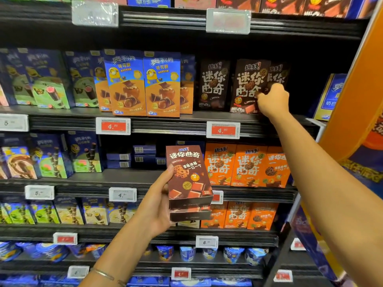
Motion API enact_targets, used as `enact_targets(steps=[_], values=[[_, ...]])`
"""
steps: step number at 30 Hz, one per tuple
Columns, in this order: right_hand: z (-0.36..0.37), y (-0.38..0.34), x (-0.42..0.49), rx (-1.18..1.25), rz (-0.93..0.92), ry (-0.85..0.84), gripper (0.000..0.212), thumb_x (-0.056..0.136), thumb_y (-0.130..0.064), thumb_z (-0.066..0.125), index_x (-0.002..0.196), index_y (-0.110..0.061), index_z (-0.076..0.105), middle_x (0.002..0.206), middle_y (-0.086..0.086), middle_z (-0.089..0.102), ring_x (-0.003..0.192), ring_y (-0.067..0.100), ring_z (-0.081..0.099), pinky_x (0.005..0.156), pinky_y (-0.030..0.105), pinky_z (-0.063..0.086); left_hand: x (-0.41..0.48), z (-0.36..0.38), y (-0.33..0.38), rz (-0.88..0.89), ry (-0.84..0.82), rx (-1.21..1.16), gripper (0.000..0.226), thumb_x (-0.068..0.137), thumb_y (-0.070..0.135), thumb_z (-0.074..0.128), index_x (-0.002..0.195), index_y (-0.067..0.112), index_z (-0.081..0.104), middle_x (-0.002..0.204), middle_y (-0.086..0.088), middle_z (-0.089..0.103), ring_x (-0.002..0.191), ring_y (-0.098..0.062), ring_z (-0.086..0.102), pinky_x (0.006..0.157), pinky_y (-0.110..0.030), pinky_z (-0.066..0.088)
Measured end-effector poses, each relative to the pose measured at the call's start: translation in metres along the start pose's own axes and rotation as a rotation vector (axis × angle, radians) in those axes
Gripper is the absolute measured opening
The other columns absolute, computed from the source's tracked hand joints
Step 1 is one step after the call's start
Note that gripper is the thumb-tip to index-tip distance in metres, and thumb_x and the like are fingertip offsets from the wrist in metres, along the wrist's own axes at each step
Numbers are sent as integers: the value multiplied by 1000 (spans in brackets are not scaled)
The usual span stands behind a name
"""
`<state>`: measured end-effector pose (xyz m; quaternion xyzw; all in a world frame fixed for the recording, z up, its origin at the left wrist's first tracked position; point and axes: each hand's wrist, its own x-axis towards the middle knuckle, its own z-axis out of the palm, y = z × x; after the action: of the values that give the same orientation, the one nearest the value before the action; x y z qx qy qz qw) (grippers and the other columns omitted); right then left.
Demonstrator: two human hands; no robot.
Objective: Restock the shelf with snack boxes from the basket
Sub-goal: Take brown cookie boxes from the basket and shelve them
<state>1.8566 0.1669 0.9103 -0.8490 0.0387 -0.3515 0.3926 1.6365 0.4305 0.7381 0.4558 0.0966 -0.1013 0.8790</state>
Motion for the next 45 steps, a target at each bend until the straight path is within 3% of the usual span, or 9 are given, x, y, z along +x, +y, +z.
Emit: enact_targets(steps=[2, 4, 10, 17, 24, 31, 39, 43, 45], values=[[2, 0, 4, -21, 3, -4, 28, 97, -22, 61, 117, -3, 55, 122, 19, 61, 107, 35, 62, 80, 40, 49, -3, 1, 0, 0, 15, 3, 77, 72, 60, 83, 134, 15, 72, 130, -17, 76, 115, -40, 75, 96, -53, 58], [4, -2, 7, -34, 4, -12, 29, 96, -21, 63, 117, -3, 55, 120, 19, 61, 105, 35, 62, 77, 38, 49, -5, 3, 1, -2, 21, -1, 81, 69, 58, 84, 136, 15, 70, 130, -17, 76, 114, -40, 76, 89, -52, 62], [11, -8, 11, -47, 50, -67, 35, 95, -22, 64, 121, 0, 57, 128, 23, 59, 109, 39, 63, 94, 48, 55, -6, 5, 2, -14, 13, 3, 80, 67, 58, 85, 133, 15, 72, 129, -17, 76, 112, -40, 77, 80, -50, 65], [17, -8, 15, -85, 33, -50, 22, 92, -13, 62, 107, 4, 64, 117, 23, 65, 103, 41, 65, 81, 39, 53, -4, 4, 0, -13, -12, 44, 59, 72, 62, 82, 112, 18, 85, 129, -16, 76, 115, -39, 76, 85, -52, 64], [23, -2, 20, -117, 72, -45, 39, 97, -24, 63, 123, 5, 61, 133, 24, 58, 114, 39, 61, 95, 41, 53, -4, 5, 2, 10, -5, 41, 63, 73, 62, 82, 117, 18, 82, 132, -18, 74, 119, -41, 74, 95, -55, 60], [24, -2, 24, -153, 92, -74, 51, 99, -33, 63, 132, 5, 57, 139, 24, 54, 121, 39, 58, 99, 41, 50, 0, 3, 1, -7, -13, 15, 62, 72, 60, 84, 115, 16, 84, 130, -18, 75, 115, -41, 75, 82, -53, 65], [19, -3, 16, -152, 74, -80, 41, 94, -31, 69, 120, 1, 64, 129, 21, 62, 114, 38, 62, 86, 35, 50, 3, 7, 2, 3, -12, -3, 78, 69, 58, 86, 132, 14, 73, 128, -19, 76, 111, -41, 77, 76, -52, 65], [10, -12, -8, -100, 25, -5, 37, 91, -31, 68, 118, -7, 58, 123, 17, 61, 108, 37, 62, 81, 38, 49, 7, 2, -1, -3, -42, -6, 68, 70, 60, 85, 121, 15, 81, 130, -18, 76, 113, -40, 76, 78, -52, 65], [3, -17, -27, -24, -46, 42, 34, 93, -35, 66, 117, -13, 59, 116, 9, 65, 103, 27, 63, 81, 37, 51, 9, 2, -3, -13, -61, -8, 64, 67, 61, 87, 114, 18, 84, 130, -17, 76, 113, -39, 76, 78, -51, 65]])
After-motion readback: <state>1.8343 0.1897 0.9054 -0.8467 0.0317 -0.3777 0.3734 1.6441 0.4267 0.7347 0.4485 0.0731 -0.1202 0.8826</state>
